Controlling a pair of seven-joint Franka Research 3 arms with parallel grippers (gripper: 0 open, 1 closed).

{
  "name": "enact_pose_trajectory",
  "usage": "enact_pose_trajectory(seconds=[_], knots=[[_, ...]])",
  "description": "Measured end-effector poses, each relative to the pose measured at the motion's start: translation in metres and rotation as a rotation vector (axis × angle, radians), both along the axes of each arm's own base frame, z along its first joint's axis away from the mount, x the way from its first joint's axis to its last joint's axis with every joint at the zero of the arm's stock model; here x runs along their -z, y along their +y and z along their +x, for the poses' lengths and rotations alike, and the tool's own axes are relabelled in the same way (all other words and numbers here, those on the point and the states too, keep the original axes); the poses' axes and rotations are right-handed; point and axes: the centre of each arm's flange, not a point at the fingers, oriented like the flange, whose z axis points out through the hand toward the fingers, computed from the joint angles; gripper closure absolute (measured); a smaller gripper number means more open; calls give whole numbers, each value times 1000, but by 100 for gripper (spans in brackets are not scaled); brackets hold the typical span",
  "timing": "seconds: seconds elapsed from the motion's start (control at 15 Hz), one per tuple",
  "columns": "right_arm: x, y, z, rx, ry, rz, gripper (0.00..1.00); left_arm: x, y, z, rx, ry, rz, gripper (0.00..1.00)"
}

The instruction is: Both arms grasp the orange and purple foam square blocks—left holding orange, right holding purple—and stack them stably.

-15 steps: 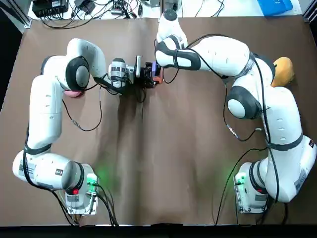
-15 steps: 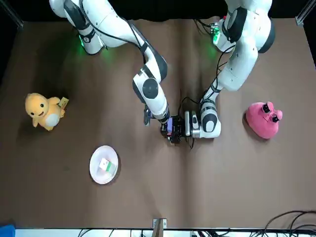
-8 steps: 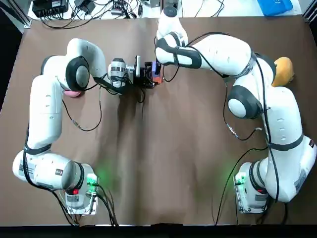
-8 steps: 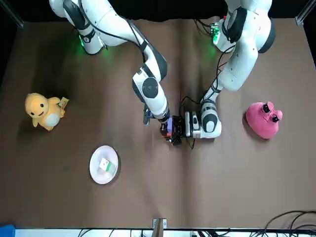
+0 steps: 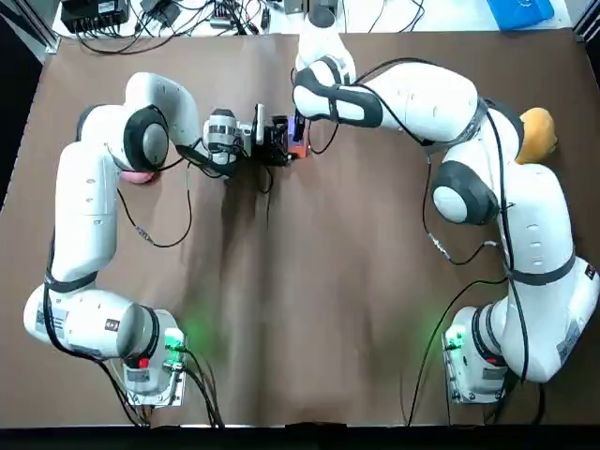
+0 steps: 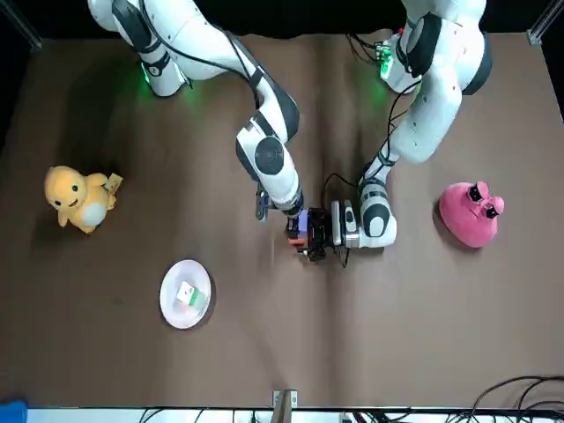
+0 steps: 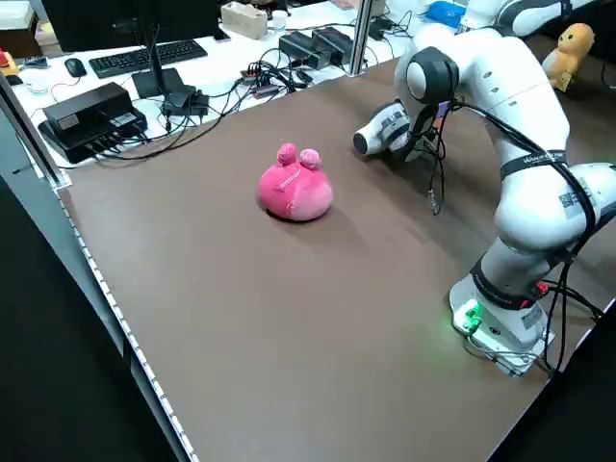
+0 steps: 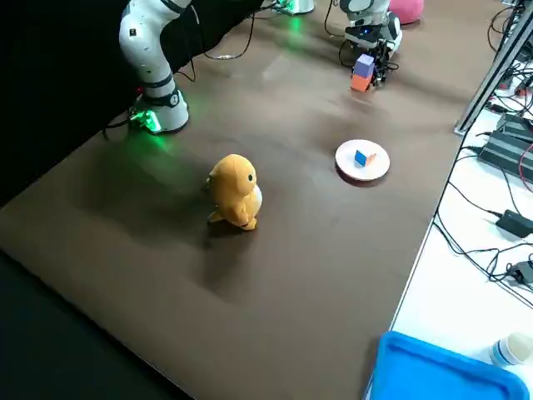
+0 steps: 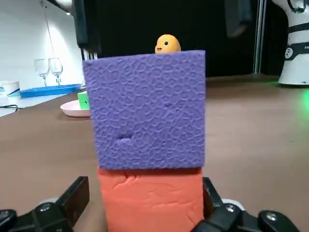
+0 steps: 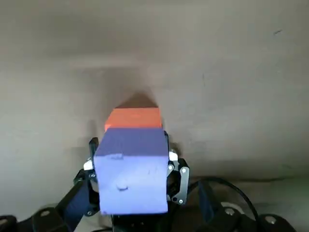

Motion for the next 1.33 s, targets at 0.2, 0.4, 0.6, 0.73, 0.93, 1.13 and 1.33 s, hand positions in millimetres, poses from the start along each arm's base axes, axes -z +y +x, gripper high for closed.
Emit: enact_pose_trajectory(seconds=[0.2,0.4,0.6,0.73,0.93,1.13,1.33], knots=[[-16,-4,2,-4,12,-12,0,-1,4,2,-6,10,-10,0],[-36,-13,10,-67,21,-31,0,-1,9,4,-11,13,-20,0],[-57,-40,29,-233,32,-52,0,-1,15,4,-13,15,-21,0],[-99,-78,49,-369,13,-46,0,0,25,4,-15,24,-20,0],[-153,-119,67,-391,-36,-22,0,0,31,2,-11,36,-27,0],[-186,-147,62,-542,-19,-31,0,-2,38,-1,1,47,-30,0],[-208,-193,74,-740,-35,-23,0,-10,62,8,18,42,-15,0]])
